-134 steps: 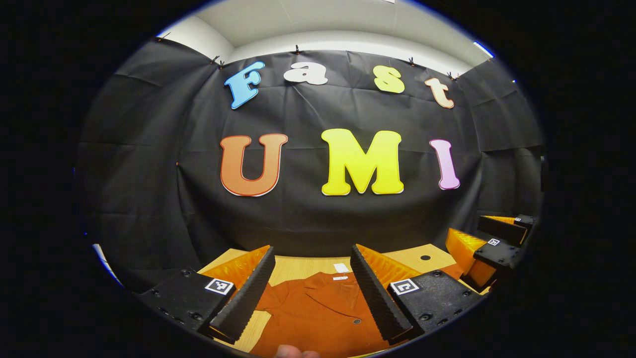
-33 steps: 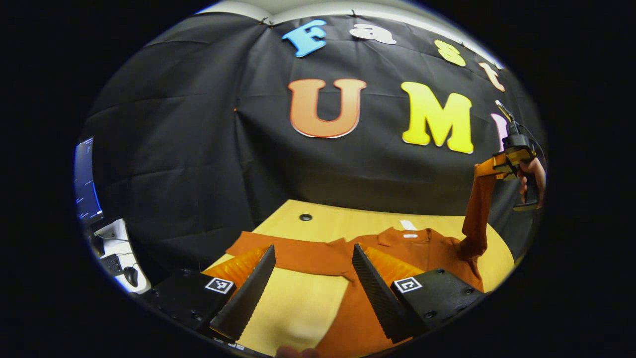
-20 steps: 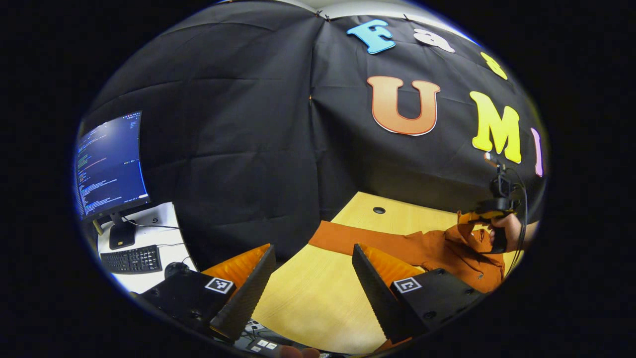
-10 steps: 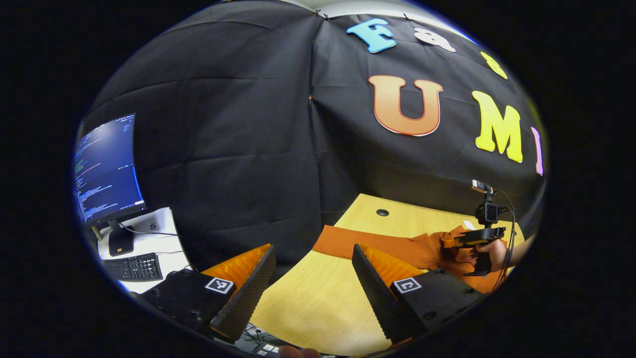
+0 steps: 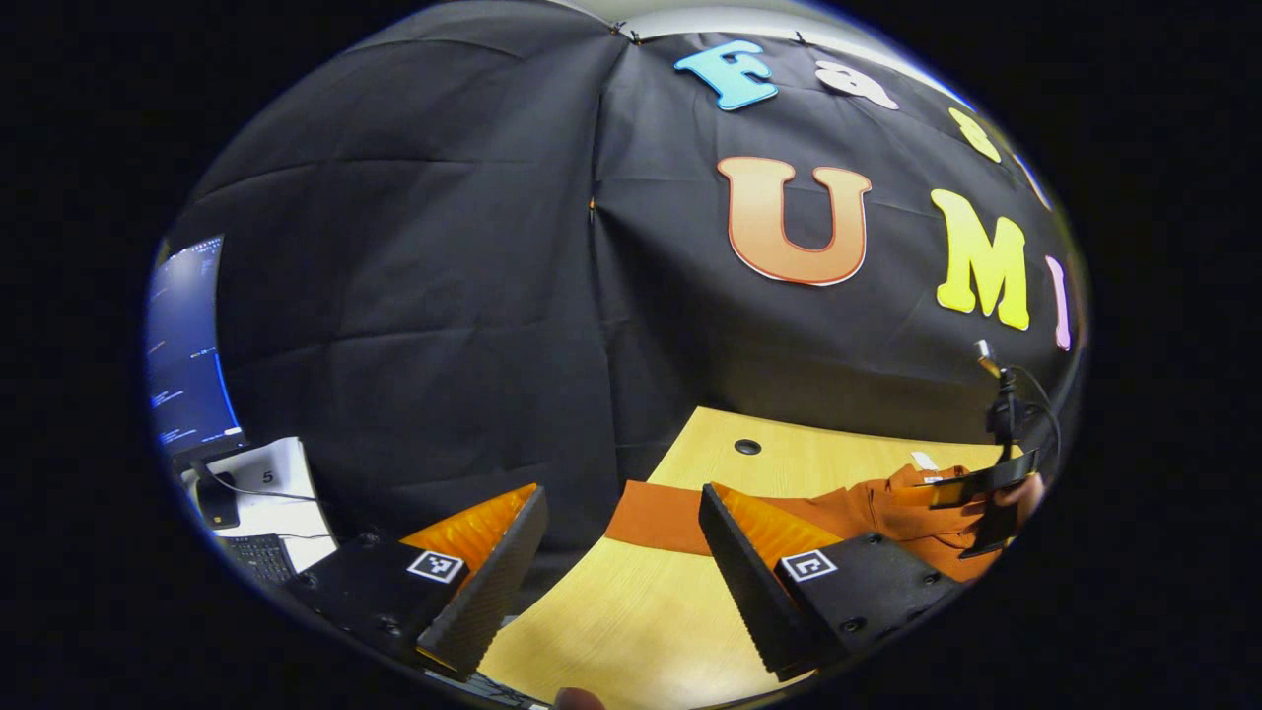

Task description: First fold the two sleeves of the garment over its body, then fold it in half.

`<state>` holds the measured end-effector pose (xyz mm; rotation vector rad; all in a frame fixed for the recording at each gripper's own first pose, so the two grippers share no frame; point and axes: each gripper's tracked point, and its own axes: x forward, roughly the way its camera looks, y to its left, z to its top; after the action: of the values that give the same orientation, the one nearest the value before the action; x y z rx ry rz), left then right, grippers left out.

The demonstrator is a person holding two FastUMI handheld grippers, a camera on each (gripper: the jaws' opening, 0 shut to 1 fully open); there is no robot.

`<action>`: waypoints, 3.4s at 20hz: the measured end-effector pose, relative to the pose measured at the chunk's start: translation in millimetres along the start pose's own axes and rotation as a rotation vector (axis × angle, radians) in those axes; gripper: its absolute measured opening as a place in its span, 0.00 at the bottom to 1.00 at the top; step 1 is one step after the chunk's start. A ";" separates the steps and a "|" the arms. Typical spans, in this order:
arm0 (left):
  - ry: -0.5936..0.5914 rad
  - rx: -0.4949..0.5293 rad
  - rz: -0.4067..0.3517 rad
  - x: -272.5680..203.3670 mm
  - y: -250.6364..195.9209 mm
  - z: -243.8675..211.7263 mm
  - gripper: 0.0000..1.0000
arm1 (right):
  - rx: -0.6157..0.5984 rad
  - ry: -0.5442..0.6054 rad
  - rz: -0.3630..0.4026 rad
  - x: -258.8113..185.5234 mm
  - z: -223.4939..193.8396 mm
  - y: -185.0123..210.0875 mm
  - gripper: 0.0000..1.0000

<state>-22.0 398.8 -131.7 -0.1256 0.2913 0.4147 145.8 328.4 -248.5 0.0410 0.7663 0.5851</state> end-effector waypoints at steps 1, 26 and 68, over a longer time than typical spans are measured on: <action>0.023 -0.013 -0.027 11.0 -1.9 -6.6 1.00 | -0.037 -0.018 0.032 -19.7 1.4 10.5 0.64; 0.530 -0.373 -0.231 202.5 1.2 -169.4 0.96 | 0.093 -0.003 -0.123 -205.6 -78.0 -54.2 0.76; 0.537 0.236 -0.828 7.9 -617.8 -144.9 0.03 | 0.526 -0.321 -0.422 -456.4 -173.7 -350.9 0.76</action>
<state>203.9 -185.3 -234.3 -0.1141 0.7723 -0.4895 -59.9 -230.8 -167.0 0.4375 0.5737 -0.0377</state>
